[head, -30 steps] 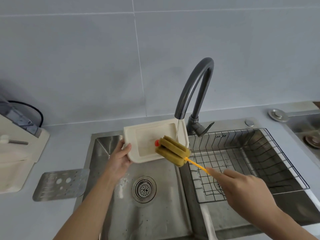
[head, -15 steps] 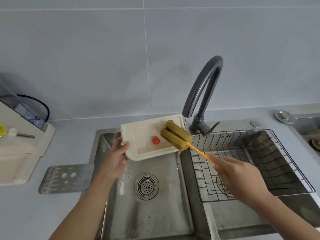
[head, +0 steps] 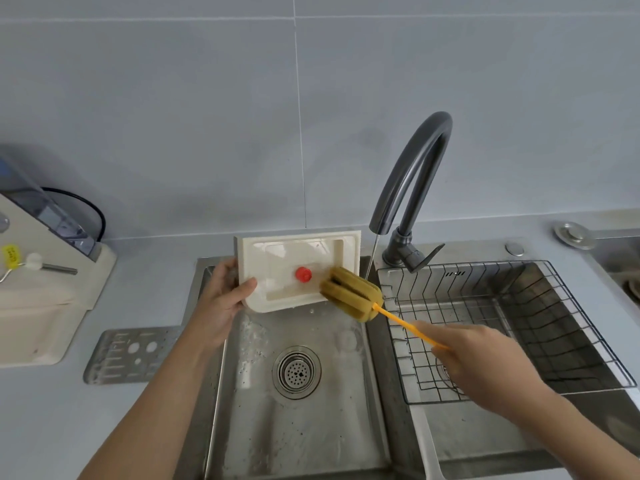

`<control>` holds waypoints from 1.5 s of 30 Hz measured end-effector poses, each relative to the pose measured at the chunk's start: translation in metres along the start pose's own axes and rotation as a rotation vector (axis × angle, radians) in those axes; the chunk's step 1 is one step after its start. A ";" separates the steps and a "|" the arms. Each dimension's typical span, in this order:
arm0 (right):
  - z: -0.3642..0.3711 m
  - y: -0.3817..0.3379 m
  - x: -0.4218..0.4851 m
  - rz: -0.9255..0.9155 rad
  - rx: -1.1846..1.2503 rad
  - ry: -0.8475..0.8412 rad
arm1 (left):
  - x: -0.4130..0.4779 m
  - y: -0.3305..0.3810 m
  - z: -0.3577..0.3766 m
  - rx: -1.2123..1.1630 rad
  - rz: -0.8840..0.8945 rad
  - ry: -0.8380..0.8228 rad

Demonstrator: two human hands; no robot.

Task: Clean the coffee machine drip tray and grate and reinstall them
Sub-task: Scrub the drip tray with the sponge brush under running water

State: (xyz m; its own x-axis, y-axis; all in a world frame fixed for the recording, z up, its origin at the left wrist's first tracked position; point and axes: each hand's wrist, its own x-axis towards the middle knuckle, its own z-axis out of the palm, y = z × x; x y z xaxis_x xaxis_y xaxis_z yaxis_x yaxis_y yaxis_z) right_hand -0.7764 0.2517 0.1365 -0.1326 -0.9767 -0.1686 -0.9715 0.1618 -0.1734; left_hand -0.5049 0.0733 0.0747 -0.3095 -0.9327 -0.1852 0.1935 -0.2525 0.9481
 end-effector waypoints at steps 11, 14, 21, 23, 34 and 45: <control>0.041 0.022 -0.030 0.157 0.224 -0.099 | -0.021 0.043 -0.006 0.459 0.105 0.101; 0.051 0.021 -0.036 0.180 0.287 -0.110 | -0.032 0.048 -0.002 0.606 0.117 0.114; 0.059 0.014 -0.045 0.233 0.314 -0.151 | -0.053 0.060 0.009 0.924 0.145 0.194; 0.060 0.015 -0.046 0.240 0.305 -0.159 | -0.057 0.061 0.011 0.937 0.149 0.198; 0.061 0.045 -0.038 0.399 0.399 0.049 | -0.059 0.029 0.005 0.222 -0.138 0.310; 0.125 0.082 0.014 0.528 0.425 0.042 | -0.030 -0.023 0.035 -0.241 -0.431 0.168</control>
State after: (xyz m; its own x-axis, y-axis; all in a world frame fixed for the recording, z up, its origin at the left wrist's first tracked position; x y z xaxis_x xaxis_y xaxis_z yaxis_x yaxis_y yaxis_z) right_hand -0.8336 0.2688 -0.0020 -0.5835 -0.7550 -0.2990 -0.6138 0.6511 -0.4463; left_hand -0.5324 0.1160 0.0673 -0.2587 -0.7542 -0.6035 0.2967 -0.6566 0.6934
